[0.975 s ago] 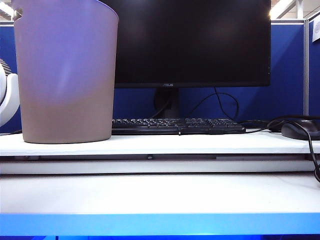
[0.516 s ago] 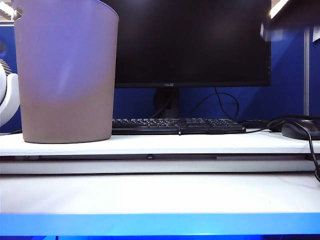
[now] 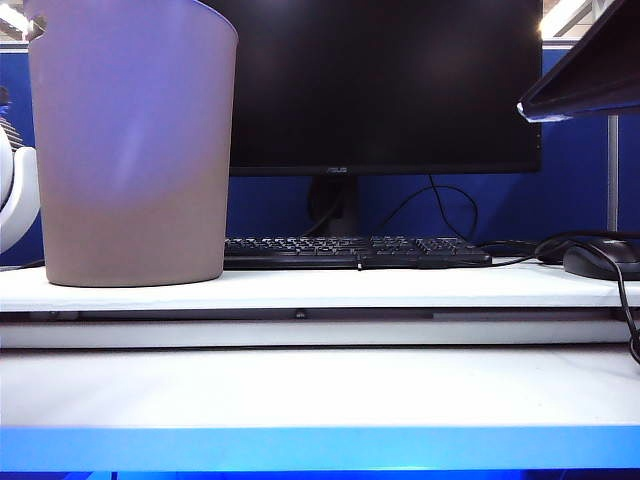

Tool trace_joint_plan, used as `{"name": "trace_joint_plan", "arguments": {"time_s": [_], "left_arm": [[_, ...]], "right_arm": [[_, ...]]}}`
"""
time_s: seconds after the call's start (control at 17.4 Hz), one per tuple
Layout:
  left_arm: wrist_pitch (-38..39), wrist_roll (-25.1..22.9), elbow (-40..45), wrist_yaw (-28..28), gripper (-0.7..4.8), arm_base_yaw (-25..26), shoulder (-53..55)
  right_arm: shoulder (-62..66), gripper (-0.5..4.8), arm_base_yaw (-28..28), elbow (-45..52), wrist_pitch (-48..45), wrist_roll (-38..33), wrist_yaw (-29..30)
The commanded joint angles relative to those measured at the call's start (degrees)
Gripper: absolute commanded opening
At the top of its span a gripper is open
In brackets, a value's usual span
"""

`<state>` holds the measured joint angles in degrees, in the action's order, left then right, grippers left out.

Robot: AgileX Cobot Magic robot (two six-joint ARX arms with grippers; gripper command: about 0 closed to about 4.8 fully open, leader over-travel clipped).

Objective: Pick up all paper balls from the table and place them in the pink trash can.

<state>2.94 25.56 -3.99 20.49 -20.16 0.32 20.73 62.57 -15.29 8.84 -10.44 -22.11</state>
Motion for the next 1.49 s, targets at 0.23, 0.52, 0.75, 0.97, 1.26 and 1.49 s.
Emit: {"name": "trace_joint_plan", "arguments": {"time_s": [0.23,0.52,0.75,0.97,1.26,1.49], "left_arm": [[-0.28,-0.13,-0.04,0.26,-0.05,0.00,-0.13],[-0.28,-0.13,-0.04,0.26,-0.05,0.00,-0.13],[0.37,-12.46,0.22,-4.33,-0.05,1.62,-0.13],[-0.15,-14.53,2.12,-12.76,-0.05,8.07,-0.13],[0.96,-16.17,3.56,-15.80,-0.05,13.68,-0.13],[0.79,-18.36,3.56,-16.06,-0.05,17.51,-0.13]], "right_arm": [[-0.04,-0.07,0.02,-0.24,-0.98,0.11,-0.24],[-0.04,-0.07,0.02,-0.24,-0.98,0.11,-0.24],[-0.04,-0.07,0.02,-0.24,-0.98,0.11,-0.22],[-0.04,-0.07,0.04,-0.24,-0.96,0.11,-0.22],[-0.09,-0.07,0.02,-0.24,-0.96,0.11,-0.24],[-0.09,-0.07,0.02,-0.24,-0.96,0.11,-0.24]]}}
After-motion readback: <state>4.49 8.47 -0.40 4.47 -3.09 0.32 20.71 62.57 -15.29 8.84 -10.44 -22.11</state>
